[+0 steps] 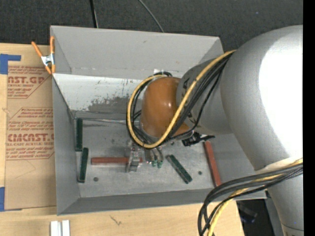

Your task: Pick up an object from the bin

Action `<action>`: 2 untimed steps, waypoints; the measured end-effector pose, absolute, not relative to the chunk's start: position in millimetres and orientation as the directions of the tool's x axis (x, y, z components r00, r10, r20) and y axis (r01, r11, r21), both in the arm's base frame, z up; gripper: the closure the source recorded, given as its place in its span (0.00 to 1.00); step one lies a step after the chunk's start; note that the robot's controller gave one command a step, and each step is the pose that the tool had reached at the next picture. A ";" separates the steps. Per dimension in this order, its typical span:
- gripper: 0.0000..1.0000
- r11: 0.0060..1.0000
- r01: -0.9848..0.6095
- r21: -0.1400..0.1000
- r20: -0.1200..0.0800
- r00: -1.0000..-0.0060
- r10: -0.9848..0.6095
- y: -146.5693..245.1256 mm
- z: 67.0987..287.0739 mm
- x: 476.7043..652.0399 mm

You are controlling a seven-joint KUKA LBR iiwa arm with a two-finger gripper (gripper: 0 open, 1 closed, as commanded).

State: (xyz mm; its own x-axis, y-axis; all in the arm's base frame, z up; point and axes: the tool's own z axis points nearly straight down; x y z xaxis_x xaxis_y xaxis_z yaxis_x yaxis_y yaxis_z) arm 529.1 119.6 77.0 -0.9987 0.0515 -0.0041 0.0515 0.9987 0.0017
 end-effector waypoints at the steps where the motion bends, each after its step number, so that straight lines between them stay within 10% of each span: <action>1: 1.00 0.999 0.051 0.000 0.004 -0.999 0.051 119.4 91.2 527.4; 2: 1.00 0.999 0.051 0.001 0.000 -0.999 0.051 119.8 105.7 528.8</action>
Offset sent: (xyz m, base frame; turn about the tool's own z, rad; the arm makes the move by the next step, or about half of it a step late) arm 0.0001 0.0000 0.0364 0.0000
